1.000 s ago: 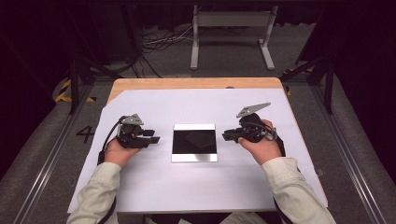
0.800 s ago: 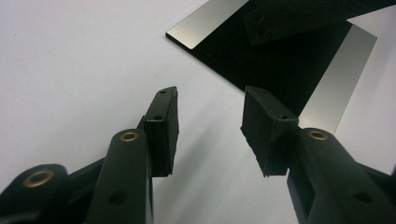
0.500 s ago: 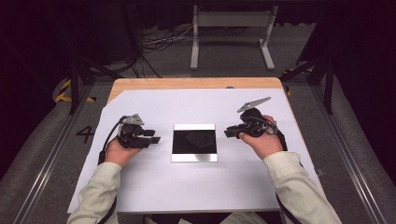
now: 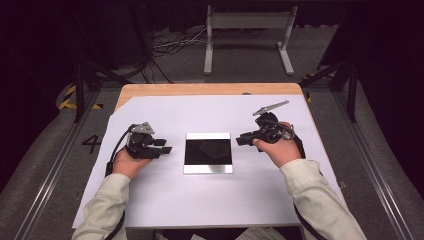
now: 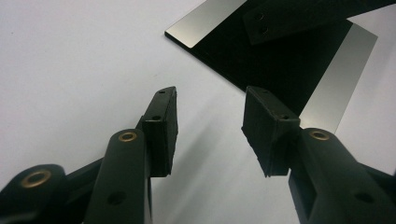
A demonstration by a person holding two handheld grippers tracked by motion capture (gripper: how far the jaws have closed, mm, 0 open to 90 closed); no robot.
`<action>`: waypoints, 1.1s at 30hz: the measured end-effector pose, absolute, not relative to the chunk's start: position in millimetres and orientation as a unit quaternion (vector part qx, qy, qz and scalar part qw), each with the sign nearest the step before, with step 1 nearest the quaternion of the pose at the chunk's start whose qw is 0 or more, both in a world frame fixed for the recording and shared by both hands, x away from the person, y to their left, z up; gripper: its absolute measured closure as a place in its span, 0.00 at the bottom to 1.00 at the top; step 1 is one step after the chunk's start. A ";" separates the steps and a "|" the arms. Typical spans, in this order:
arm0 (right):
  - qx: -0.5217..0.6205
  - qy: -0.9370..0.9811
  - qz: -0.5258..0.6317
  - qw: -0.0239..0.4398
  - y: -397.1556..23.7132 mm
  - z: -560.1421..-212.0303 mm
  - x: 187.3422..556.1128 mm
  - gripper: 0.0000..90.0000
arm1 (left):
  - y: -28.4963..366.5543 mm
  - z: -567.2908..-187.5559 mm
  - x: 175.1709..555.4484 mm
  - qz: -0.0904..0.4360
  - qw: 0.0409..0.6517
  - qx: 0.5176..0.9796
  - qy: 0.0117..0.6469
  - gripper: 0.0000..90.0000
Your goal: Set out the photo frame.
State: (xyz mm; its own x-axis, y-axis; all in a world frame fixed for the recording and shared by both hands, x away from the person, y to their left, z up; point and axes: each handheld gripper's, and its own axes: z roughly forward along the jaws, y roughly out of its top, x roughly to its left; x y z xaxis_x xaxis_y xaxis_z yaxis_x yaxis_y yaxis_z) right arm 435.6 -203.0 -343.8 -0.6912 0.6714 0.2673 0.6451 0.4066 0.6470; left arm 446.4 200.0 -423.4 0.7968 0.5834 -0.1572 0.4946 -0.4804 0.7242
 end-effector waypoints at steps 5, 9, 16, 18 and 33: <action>0.394 0.840 0.373 0.017 -200.2 -343.5 437.2 0.75 | 200.3 -423.7 445.9 0.055 0.402 0.859 0.314 0.62; 0.397 0.840 0.370 0.014 -196.2 -344.1 439.6 0.73 | 202.7 -423.6 445.1 0.058 0.401 0.859 0.313 0.62; 0.404 0.838 0.367 0.006 -187.3 -347.2 443.9 0.69 | 205.7 -424.1 442.7 0.058 0.401 0.857 0.320 0.62; 0.408 0.836 0.366 0.004 -184.8 -348.3 444.7 0.68 | 206.3 -424.1 442.5 0.059 0.400 0.857 0.319 0.62; 0.445 0.818 0.362 -0.043 -174.1 -365.0 450.5 0.57 | 204.9 -424.6 443.2 0.057 0.399 0.859 0.316 0.62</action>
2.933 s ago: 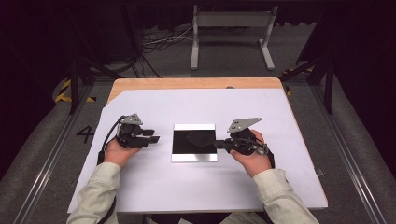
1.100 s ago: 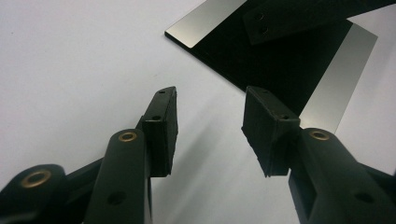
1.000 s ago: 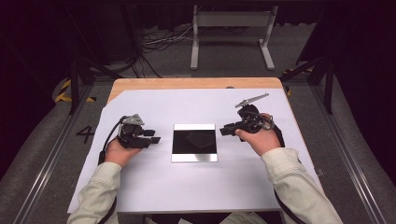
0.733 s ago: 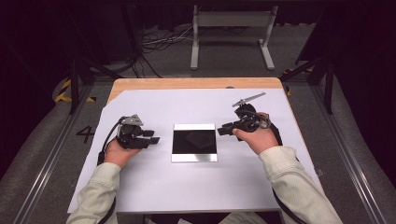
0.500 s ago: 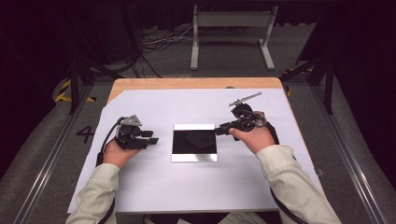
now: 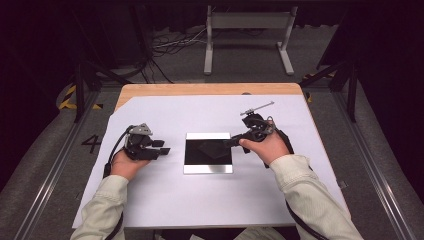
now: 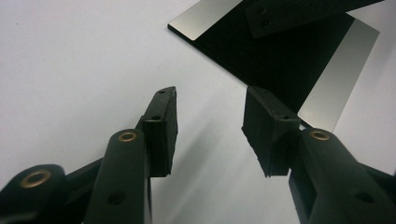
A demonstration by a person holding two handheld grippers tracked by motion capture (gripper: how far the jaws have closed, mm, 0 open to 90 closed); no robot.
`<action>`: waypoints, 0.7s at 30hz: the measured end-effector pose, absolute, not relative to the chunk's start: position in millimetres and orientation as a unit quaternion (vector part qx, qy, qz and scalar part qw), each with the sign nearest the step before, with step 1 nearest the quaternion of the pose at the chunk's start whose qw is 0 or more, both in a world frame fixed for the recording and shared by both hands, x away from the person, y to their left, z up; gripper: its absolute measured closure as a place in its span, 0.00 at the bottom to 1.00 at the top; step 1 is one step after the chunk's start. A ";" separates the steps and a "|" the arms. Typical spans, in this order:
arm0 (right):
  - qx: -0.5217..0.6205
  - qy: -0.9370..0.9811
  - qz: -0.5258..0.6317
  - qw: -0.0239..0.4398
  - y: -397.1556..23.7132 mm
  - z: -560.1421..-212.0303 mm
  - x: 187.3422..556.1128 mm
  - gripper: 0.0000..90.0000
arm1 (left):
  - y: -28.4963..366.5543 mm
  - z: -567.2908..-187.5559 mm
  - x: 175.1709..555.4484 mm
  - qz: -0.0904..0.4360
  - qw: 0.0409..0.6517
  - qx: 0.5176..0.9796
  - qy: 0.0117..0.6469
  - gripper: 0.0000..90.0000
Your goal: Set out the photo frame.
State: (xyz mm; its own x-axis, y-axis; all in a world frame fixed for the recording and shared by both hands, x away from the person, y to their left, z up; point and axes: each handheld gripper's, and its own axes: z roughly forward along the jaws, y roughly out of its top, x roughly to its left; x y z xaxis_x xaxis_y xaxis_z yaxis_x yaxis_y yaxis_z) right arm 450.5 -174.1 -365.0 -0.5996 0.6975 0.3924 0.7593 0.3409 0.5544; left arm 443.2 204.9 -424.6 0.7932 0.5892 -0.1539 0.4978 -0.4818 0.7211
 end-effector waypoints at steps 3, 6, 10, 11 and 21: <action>-0.448 -0.817 -0.361 0.045 -172.7 -368.1 451.2 0.57 | 204.2 -424.6 443.1 0.058 0.398 0.859 0.316 0.62; -0.451 -0.815 -0.361 0.048 -172.0 -369.4 451.5 0.57 | 203.9 -424.7 443.1 0.058 0.398 0.859 0.316 0.62; -0.462 -0.809 -0.359 0.059 -170.5 -372.1 452.0 0.55 | 203.7 -425.0 443.1 0.057 0.398 0.859 0.316 0.61; -0.466 -0.806 -0.358 0.066 -169.8 -373.3 452.2 0.55 | 203.7 -425.0 443.3 0.058 0.397 0.860 0.315 0.61; -0.491 -0.791 -0.352 0.099 -165.9 -380.0 453.0 0.52 | 203.2 -425.3 443.1 0.057 0.397 0.859 0.316 0.61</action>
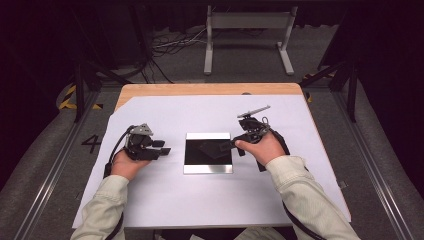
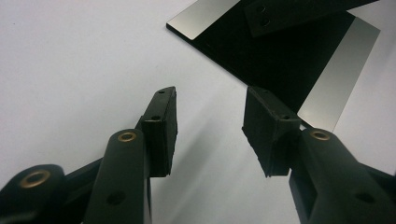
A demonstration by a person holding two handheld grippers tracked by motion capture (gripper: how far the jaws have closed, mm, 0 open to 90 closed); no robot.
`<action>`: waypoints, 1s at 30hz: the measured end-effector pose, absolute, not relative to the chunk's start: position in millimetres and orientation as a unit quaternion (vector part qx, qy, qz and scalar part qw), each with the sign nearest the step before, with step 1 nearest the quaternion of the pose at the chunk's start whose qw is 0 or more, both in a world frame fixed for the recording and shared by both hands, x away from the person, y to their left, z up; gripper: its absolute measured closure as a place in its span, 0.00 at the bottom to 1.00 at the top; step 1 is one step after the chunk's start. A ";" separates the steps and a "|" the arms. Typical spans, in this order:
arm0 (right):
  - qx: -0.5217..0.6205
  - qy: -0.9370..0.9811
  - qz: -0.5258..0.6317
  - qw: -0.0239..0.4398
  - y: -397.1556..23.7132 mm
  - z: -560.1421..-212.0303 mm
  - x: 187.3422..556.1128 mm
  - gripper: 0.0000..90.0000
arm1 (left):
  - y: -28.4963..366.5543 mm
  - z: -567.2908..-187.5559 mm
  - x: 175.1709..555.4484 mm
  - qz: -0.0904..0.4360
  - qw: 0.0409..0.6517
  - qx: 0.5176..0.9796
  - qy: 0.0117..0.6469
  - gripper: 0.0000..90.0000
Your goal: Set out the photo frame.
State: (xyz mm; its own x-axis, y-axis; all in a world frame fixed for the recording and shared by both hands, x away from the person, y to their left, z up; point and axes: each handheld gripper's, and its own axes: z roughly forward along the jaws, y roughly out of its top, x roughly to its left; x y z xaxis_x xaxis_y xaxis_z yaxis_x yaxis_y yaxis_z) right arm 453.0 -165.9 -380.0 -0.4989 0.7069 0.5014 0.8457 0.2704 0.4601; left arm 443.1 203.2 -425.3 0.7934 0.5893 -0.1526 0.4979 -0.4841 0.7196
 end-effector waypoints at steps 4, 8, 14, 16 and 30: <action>-0.497 -0.786 -0.351 0.108 -164.1 -382.0 453.2 0.51 | 203.2 -425.6 443.2 0.057 0.397 0.860 0.316 0.61; -0.500 -0.783 -0.351 0.117 -162.2 -383.9 453.3 0.50 | 202.7 -425.6 443.1 0.057 0.398 0.859 0.317 0.61; -0.504 -0.779 -0.349 0.128 -159.2 -387.7 454.0 0.50 | 203.1 -425.6 443.3 0.057 0.396 0.860 0.316 0.61; -0.506 -0.778 -0.348 0.135 -158.6 -389.0 454.7 0.50 | 202.9 -425.7 443.2 0.057 0.397 0.859 0.317 0.61; -0.509 -0.773 -0.343 0.160 -151.1 -392.8 456.9 0.50 | 203.0 -426.6 443.3 0.055 0.397 0.859 0.319 0.61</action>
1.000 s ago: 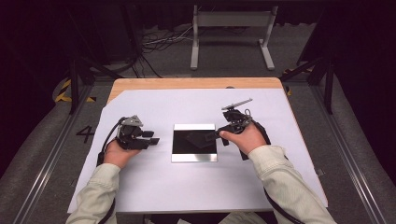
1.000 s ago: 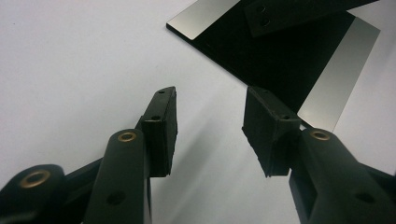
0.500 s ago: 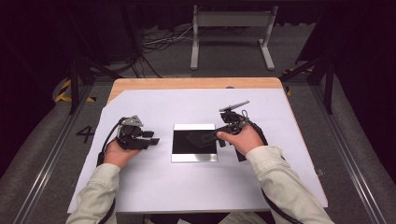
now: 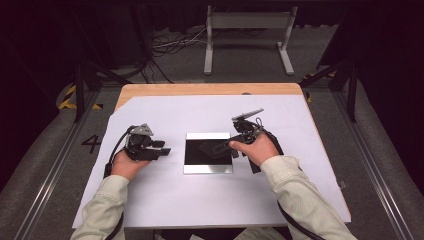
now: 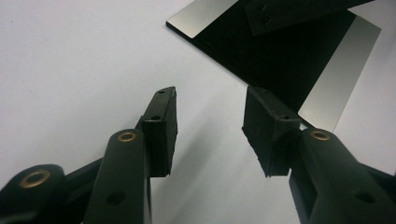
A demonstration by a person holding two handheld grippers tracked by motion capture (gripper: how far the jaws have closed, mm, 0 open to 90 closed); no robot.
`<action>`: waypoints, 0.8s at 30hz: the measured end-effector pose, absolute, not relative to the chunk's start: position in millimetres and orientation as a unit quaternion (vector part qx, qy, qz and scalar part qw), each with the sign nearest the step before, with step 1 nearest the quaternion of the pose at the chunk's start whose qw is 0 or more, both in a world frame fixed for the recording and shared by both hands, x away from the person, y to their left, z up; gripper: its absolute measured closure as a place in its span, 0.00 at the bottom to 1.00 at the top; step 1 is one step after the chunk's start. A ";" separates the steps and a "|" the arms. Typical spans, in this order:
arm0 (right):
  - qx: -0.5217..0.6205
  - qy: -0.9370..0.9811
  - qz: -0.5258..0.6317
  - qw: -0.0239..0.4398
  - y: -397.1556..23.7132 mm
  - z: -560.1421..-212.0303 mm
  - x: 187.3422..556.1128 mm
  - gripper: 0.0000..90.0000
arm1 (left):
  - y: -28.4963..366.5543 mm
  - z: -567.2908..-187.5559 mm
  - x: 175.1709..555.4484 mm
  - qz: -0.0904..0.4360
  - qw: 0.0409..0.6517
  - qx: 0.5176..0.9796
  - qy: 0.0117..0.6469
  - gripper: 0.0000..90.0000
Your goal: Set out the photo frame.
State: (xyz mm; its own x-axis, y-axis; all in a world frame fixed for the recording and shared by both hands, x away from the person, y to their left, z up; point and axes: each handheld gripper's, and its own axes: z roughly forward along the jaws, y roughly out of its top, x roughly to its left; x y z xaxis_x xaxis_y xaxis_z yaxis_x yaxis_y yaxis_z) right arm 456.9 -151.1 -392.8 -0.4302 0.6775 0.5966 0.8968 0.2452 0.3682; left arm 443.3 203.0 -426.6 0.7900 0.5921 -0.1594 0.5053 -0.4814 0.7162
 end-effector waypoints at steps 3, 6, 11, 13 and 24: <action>-0.510 -0.772 -0.341 0.164 -149.0 -392.7 457.0 0.52 | 203.5 -426.7 443.7 0.055 0.396 0.860 0.318 0.61; -0.511 -0.774 -0.337 0.160 -149.0 -391.8 457.2 0.55 | 203.5 -426.7 443.9 0.056 0.396 0.860 0.317 0.61; -0.512 -0.776 -0.336 0.153 -148.3 -390.2 456.1 0.56 | 202.9 -427.1 443.7 0.054 0.397 0.859 0.319 0.61; -0.513 -0.775 -0.336 0.152 -147.9 -389.8 455.7 0.56 | 202.9 -427.2 443.9 0.054 0.397 0.859 0.318 0.61; -0.526 -0.758 -0.334 0.193 -155.2 -384.9 452.1 0.71 | 202.6 -426.9 443.8 0.055 0.396 0.860 0.317 0.61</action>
State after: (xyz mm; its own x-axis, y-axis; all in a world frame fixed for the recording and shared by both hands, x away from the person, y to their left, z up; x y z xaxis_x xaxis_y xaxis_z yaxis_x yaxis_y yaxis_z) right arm 452.1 -155.2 -384.9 -0.3725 0.6678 0.6445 0.9262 0.2236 0.3036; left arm 443.8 202.6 -426.9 0.7933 0.5883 -0.1566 0.5017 -0.4861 0.7156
